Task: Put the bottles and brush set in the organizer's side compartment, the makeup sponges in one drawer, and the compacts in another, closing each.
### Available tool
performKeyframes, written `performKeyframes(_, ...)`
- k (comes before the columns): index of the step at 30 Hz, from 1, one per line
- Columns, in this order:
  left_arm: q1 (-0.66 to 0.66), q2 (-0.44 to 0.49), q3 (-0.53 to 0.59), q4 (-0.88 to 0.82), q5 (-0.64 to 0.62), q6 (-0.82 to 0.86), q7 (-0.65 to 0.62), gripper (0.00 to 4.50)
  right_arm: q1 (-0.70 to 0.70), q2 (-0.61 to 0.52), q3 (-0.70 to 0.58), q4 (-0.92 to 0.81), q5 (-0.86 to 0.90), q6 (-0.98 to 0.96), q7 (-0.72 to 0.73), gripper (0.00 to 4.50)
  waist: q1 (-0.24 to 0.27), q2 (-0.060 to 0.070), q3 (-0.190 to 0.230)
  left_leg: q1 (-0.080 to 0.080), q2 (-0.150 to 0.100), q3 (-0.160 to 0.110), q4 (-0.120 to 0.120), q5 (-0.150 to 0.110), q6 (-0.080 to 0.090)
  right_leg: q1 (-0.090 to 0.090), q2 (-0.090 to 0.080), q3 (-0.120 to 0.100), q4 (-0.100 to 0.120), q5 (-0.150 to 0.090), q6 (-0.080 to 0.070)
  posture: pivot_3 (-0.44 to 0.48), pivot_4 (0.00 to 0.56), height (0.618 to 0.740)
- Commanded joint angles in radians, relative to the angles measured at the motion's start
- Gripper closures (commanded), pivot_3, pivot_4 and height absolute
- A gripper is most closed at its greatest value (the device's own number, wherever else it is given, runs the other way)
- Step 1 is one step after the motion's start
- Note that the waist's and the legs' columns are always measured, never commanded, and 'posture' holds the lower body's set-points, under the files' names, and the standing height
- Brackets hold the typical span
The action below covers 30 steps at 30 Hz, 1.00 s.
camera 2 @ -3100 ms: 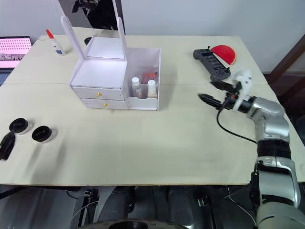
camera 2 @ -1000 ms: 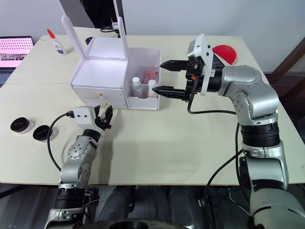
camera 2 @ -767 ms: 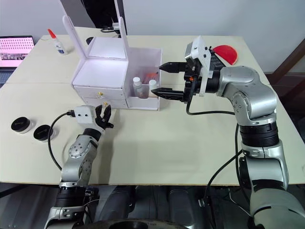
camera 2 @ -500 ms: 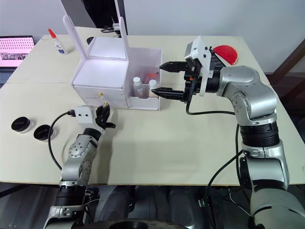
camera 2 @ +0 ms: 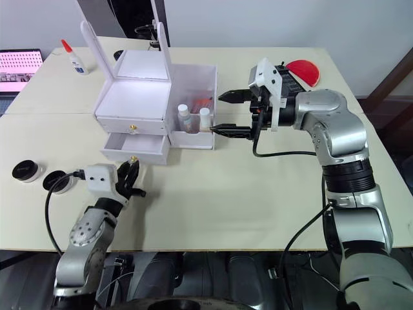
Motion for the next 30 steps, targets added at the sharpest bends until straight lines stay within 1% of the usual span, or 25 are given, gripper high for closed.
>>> performKeyframes(1, 0.071, -0.016, -0.019, -0.136, -0.008, 0.018, 0.016, 4.17, -0.060, 0.003, 0.011, 0.111, -0.052, -0.101, 0.054, 0.00, 0.002, 0.000, 0.000, 0.000, 0.000, 0.000, 0.000, 0.000, 0.000, 0.000, 0.000, 0.000, -0.001, 0.000, 0.000, 0.000, 0.150, 0.740)
performKeyframes(6, 0.140, -0.028, -0.040, -0.198, -0.010, 0.044, 0.024, 4.17, -0.114, 0.038, 0.012, 0.212, -0.067, -0.144, 0.086, 0.00, -0.001, 0.000, 0.000, -0.001, 0.000, 0.000, 0.001, 0.000, 0.000, 0.000, 0.000, 0.000, -0.003, 0.001, -0.001, 0.000, 0.150, 0.740)
performKeyframes(10, 0.177, -0.028, -0.032, -0.219, -0.001, 0.056, 0.034, 4.17, -0.124, 0.060, 0.007, 0.242, -0.069, -0.150, 0.092, 0.00, -0.002, 0.000, 0.000, -0.002, 0.000, 0.001, -0.001, -0.001, -0.002, 0.000, 0.000, 0.000, -0.007, 0.001, -0.001, 0.000, 0.150, 0.740)
performKeyframes(12, 0.179, -0.033, -0.018, -0.218, -0.016, 0.052, 0.032, 3.13, -0.127, 0.064, 0.001, 0.252, -0.066, -0.144, 0.094, 0.00, 0.000, 0.000, 0.000, -0.002, 0.000, 0.000, -0.002, -0.002, -0.002, 0.000, 0.000, 0.000, -0.007, 0.000, 0.000, 0.000, 0.150, 0.740)
performKeyframes(13, 0.179, -0.034, -0.012, -0.220, -0.021, 0.054, 0.033, 2.82, -0.129, 0.065, 0.000, 0.256, -0.067, -0.141, 0.095, 0.00, 0.000, 0.000, 0.000, -0.002, 0.000, 0.001, -0.002, -0.002, -0.002, 0.000, 0.000, 0.000, -0.007, 0.000, 0.001, 0.000, 0.150, 0.740)
performKeyframes(15, 0.194, -0.023, -0.003, -0.243, -0.043, 0.060, 0.014, 1.78, -0.137, 0.059, -0.009, 0.273, -0.065, -0.140, 0.103, 0.00, 0.000, 0.000, 0.000, -0.002, 0.000, 0.000, -0.004, -0.002, -0.002, 0.000, 0.000, 0.000, -0.008, 0.000, 0.001, 0.000, 0.150, 0.740)
performKeyframes(16, 0.207, -0.018, 0.005, -0.257, -0.058, 0.061, 0.005, 1.37, -0.140, 0.056, -0.013, 0.283, -0.066, -0.144, 0.107, 0.00, -0.001, 0.000, 0.000, -0.002, 0.000, 0.000, -0.004, -0.002, -0.002, 0.000, 0.000, 0.000, -0.008, 0.000, 0.001, 0.000, 0.150, 0.740)
performKeyframes(17, 0.216, -0.015, 0.011, -0.266, -0.069, 0.062, -0.002, 0.72, -0.142, 0.054, -0.015, 0.289, -0.067, -0.148, 0.110, 0.00, -0.003, 0.000, 0.000, -0.002, 0.000, 0.001, -0.004, -0.002, -0.002, 0.000, 0.000, 0.000, -0.008, 0.000, 0.001, 0.000, 0.150, 0.740)
performKeyframes(18, 0.236, -0.003, 0.028, -0.283, -0.083, 0.060, -0.016, 0.21, -0.144, 0.050, -0.019, 0.300, -0.069, -0.153, 0.115, 0.00, -0.004, 0.000, 0.000, -0.002, 0.000, 0.001, -0.004, -0.002, -0.002, 0.000, 0.000, 0.000, -0.008, 0.000, 0.001, 0.000, 0.150, 0.740)
performKeyframes(19, 0.260, 0.009, 0.057, -0.302, -0.107, 0.059, -0.033, 0.06, -0.146, 0.044, -0.025, 0.310, -0.068, -0.157, 0.123, 0.00, -0.006, 0.000, 0.000, -0.002, 0.000, 0.001, -0.004, -0.002, -0.002, 0.000, 0.000, 0.000, -0.008, 0.000, 0.001, 0.000, 0.150, 0.740)
performKeyframes(23, 0.362, 0.059, 0.188, -0.361, -0.220, 0.023, -0.121, 0.06, -0.144, 0.019, -0.054, 0.337, -0.060, -0.158, 0.148, 0.00, -0.022, 0.000, 0.000, -0.002, 0.000, 0.001, -0.005, -0.002, -0.002, 0.000, 0.000, 0.000, -0.009, -0.001, 0.001, 0.000, 0.150, 0.740)
performKeyframes(25, 0.426, 0.084, 0.283, -0.364, -0.288, -0.012, -0.183, 0.06, -0.139, 0.002, -0.079, 0.360, -0.052, -0.164, 0.157, 0.00, -0.026, 0.001, 0.000, -0.002, 0.000, 0.001, -0.006, -0.002, -0.002, 0.000, 0.000, 0.000, -0.010, -0.001, 0.001, 0.000, 0.150, 0.740)
performKeyframes(26, 0.455, 0.096, 0.349, -0.346, -0.325, -0.034, -0.213, 0.06, -0.134, -0.009, -0.095, 0.379, -0.050, -0.172, 0.159, 0.00, -0.026, 0.001, 0.000, -0.002, 0.000, 0.001, -0.006, -0.003, -0.002, 0.000, 0.000, 0.000, -0.010, -0.001, 0.001, 0.000, 0.150, 0.740)
performKeyframes(27, 0.472, 0.104, 0.392, -0.332, -0.351, -0.049, -0.232, 0.06, -0.130, -0.015, -0.104, 0.391, -0.050, -0.177, 0.161, 0.00, -0.026, 0.001, 0.001, -0.002, 0.000, 0.001, -0.006, -0.003, -0.002, -0.001, 0.000, 0.000, -0.010, -0.001, 0.001, 0.000, 0.150, 0.740)
performKeyframes(29, 0.504, 0.122, 0.563, -0.227, -0.425, -0.100, -0.277, 0.06, -0.109, -0.048, -0.133, 0.459, -0.064, -0.217, 0.159, 0.00, -0.026, 0.001, 0.000, -0.001, 0.000, 0.001, -0.005, -0.003, -0.002, -0.001, 0.000, 0.000, -0.010, 0.000, 0.000, 0.000, 0.150, 0.740)
performKeyframes(30, 0.515, 0.132, 0.628, -0.179, -0.450, -0.120, -0.298, 0.06, -0.102, -0.061, -0.145, 0.498, -0.072, -0.238, 0.154, 0.00, -0.025, 0.000, 0.000, -0.001, 0.000, 0.001, -0.005, -0.003, -0.002, -0.001, 0.000, 0.000, -0.010, 0.000, 0.000, 0.000, 0.150, 0.740)
